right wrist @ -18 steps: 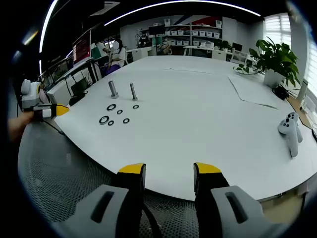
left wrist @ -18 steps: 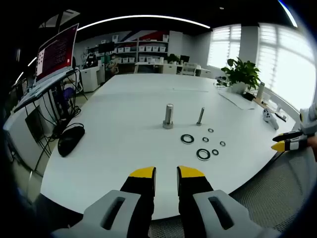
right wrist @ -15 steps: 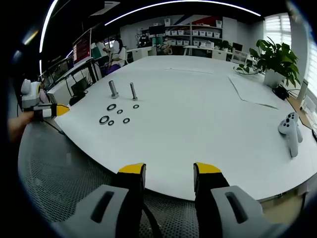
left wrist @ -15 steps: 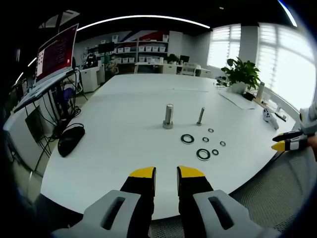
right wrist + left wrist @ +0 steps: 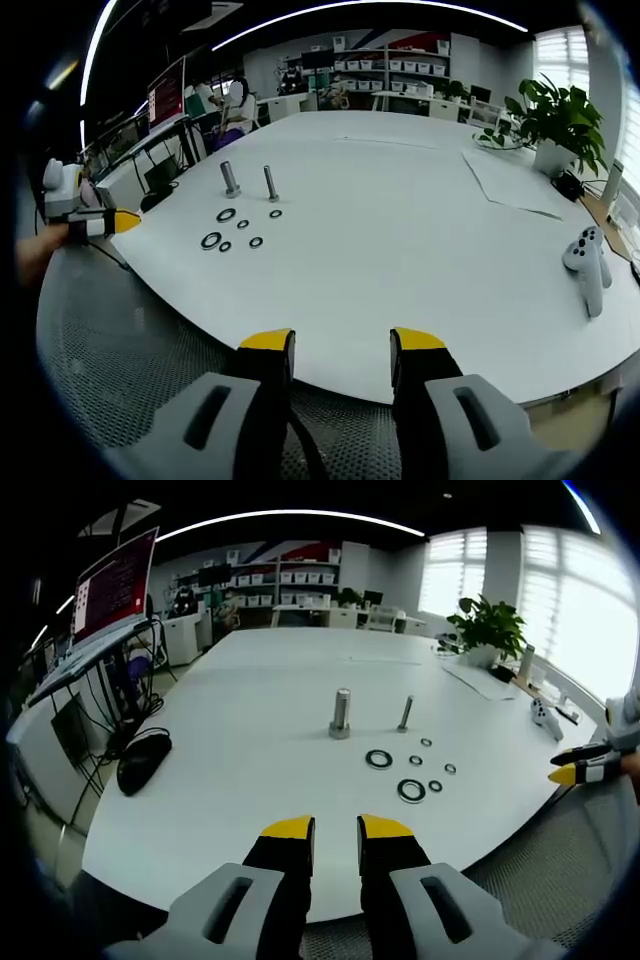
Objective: Place the washer onto the threaded stud by aligning its center hole with the stud, sliding it down to the base, and recovering from edge contact or off-axis alignment until the washer reaches the visible bottom stop.
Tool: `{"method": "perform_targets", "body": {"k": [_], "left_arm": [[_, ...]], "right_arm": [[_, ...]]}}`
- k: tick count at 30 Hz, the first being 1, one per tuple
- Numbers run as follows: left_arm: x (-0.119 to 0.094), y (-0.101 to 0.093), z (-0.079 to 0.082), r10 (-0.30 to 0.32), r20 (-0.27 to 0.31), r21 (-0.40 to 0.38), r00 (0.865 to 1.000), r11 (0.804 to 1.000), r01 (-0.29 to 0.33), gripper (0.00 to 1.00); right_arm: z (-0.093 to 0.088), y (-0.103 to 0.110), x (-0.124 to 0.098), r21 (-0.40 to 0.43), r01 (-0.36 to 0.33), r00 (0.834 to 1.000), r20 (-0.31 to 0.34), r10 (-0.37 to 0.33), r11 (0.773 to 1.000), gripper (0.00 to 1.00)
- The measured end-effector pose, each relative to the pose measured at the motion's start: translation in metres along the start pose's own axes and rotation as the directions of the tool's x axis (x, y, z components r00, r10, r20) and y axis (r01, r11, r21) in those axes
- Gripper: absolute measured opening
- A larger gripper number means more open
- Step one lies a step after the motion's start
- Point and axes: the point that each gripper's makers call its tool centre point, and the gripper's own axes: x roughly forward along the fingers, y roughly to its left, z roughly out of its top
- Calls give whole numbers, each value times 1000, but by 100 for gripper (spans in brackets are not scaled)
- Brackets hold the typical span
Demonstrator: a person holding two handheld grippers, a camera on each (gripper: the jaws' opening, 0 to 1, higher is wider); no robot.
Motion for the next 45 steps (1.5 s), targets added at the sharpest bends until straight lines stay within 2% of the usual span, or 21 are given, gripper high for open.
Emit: {"method": "perform_targets", "body": {"k": [15, 27, 31, 35, 41, 45], "left_arm": [[1, 0, -1, -6, -2, -1, 1000, 1000, 6, 15], [0, 1, -2, 1, -8, 12, 1000, 1000, -1, 17], [1, -2, -4, -23, -18, 22, 1000, 999, 23, 17], [1, -3, 1, -32, 9, 24, 999, 999, 32, 18], [1, -15, -1, -104, -5, 58, 995, 993, 104, 18], [1, -20, 3, -135, 16, 63, 991, 989, 134, 18]], "right_arm": [[-1, 0, 0, -3, -2, 1000, -6, 2, 1000, 40], [-4, 8, 2, -14, -49, 998, -29, 48, 999, 36], [-1, 9, 2, -26, -50, 999, -7, 50, 998, 33], [-2, 7, 2, -21, -40, 999, -10, 40, 999, 33], [-2, 5, 2, -9, -22, 1000, -7, 22, 1000, 33], [0, 2, 2, 1, -5, 1000, 7, 5, 1000, 33]]}}
